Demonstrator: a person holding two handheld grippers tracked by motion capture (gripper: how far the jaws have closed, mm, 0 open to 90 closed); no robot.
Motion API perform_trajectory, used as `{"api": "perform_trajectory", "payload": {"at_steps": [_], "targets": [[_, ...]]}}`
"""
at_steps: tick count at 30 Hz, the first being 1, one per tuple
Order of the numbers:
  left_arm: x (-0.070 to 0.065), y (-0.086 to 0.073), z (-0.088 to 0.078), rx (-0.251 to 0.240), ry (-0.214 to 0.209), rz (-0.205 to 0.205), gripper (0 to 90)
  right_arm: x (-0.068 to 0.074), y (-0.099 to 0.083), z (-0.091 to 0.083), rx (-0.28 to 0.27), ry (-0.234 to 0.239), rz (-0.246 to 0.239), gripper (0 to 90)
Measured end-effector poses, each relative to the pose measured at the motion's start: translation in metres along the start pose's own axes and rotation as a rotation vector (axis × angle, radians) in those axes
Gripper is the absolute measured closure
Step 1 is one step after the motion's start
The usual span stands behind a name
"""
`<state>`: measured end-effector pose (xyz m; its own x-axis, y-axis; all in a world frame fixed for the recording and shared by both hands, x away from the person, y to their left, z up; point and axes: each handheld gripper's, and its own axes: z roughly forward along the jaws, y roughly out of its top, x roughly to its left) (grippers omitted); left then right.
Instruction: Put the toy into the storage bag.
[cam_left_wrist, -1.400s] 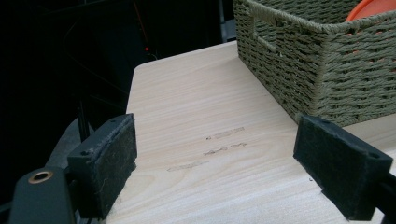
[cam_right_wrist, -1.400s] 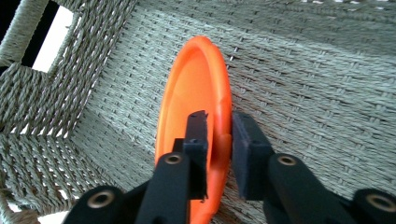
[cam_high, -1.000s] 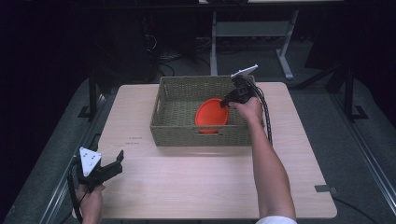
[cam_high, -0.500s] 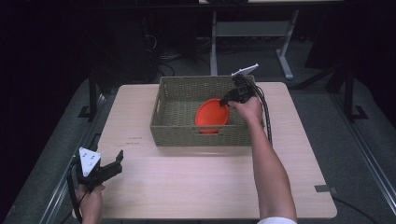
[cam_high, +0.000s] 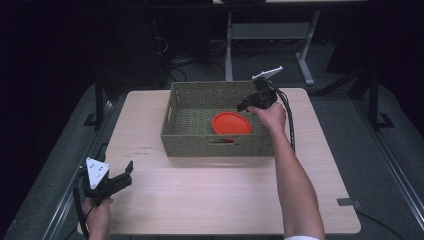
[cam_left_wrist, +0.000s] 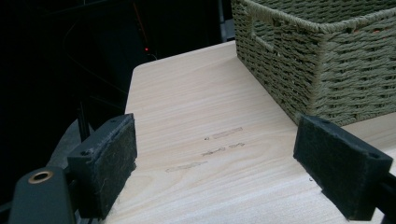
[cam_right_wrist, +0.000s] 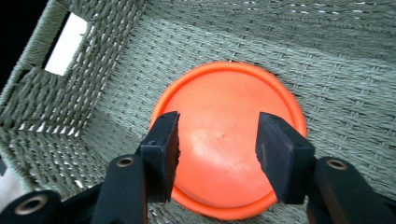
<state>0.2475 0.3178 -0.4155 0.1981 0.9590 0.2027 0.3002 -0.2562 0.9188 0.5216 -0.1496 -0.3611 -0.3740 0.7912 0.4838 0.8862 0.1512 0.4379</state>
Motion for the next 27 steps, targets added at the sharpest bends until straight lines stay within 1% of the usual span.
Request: {"api": "perform_trajectory", "payload": {"at_steps": [6,7,8,10,12,13,17,19,22,27], "targets": [[0.0,0.0,0.0,-0.005,0.004,-0.004,12.7,-0.001,-0.004,-0.004,0.001,0.031,-0.009,43.2],[0.001,0.0,0.0,-0.006,0.003,-0.007,12.7,-0.001,-0.005,-0.004,0.001,0.031,-0.015,41.4],[0.001,0.0,0.0,0.001,0.001,-0.009,12.7,-0.001,-0.006,-0.005,-0.004,0.032,-0.014,41.0],[0.001,0.0,0.0,0.0,0.0,-0.008,12.7,-0.003,-0.007,-0.006,-0.01,0.05,-0.009,39.3],[0.0,0.0,0.0,0.002,0.003,0.001,12.7,-0.004,-0.009,-0.008,-0.005,0.054,-0.007,37.9],[0.0,0.0,0.0,0.002,0.004,0.002,12.8,-0.004,-0.009,-0.008,-0.007,0.054,-0.014,37.2],[0.0,0.0,0.0,0.001,0.005,-0.003,12.7,-0.005,-0.011,-0.011,-0.003,0.074,-0.018,33.8],[0.001,0.0,0.0,0.001,0.005,-0.007,12.7,-0.005,-0.012,-0.012,-0.002,0.091,-0.007,31.5],[0.001,0.0,-0.001,-0.005,0.004,-0.009,12.7,-0.004,-0.013,-0.014,-0.008,0.096,-0.018,31.0],[-0.001,0.001,0.0,-0.006,0.002,-0.005,12.7,0.0,-0.014,-0.017,-0.001,0.102,-0.041,29.5]]}}
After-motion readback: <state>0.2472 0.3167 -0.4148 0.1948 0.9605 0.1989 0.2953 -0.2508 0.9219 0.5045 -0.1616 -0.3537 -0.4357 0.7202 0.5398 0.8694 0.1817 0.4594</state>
